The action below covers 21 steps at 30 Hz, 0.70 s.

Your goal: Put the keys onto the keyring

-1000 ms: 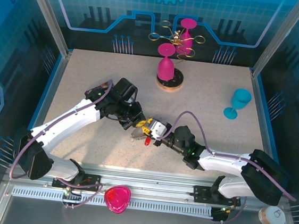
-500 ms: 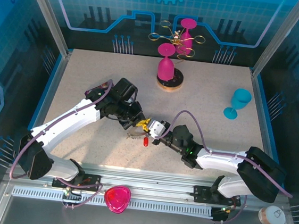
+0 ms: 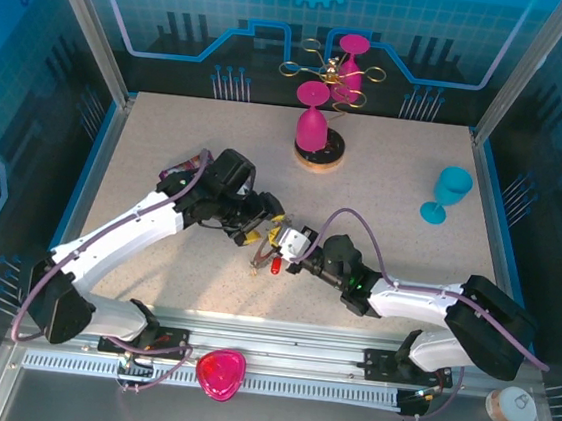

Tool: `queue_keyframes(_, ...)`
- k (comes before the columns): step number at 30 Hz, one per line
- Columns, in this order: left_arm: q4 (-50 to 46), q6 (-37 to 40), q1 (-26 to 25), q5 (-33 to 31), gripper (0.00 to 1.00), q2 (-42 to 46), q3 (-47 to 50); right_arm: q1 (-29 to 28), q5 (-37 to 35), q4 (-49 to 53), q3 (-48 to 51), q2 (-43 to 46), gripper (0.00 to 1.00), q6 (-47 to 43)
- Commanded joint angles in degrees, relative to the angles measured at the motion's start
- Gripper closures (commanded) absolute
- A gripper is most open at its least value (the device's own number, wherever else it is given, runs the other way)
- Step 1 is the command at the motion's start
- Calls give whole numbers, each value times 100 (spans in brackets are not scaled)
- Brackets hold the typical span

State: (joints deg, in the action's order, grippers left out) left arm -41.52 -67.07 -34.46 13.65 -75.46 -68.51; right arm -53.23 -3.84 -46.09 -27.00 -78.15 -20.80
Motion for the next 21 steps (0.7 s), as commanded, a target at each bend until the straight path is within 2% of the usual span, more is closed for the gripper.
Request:
queue_keyframes(1,321,1585,172,-960,25,460,-143,255,663,247,-194,323,100,251)
queue_keyframes(3,579,3005,237,-1361,25,622,-158,497,1171,673,-296,474,100,462)
queue_keyframes(6,1152,5373,243,-1230,28,828,78,829,1831,1329,-510,661,100,659)
queue_keyframes(8,1330,6888,239,-915,30,957,311,1021,2206,1717,-659,765,100,744)
queue_keyframes(11,1398,8708,237,-375,31,1160,779,1317,2681,2268,-893,858,100,831)
queue_keyframes(12,1359,9266,238,-102,35,1224,942,1386,2828,2497,-994,890,100,808)
queue_keyframes(15,1385,10068,274,396,45,1254,1237,1549,3256,3022,-1277,928,100,691)
queue_keyframes(18,1392,10564,341,1102,52,1155,1367,1643,3592,3634,-1503,937,100,464)
queue_keyframes(21,1495,10980,356,1539,57,1080,1542,1710,3809,4174,-1727,936,100,193)
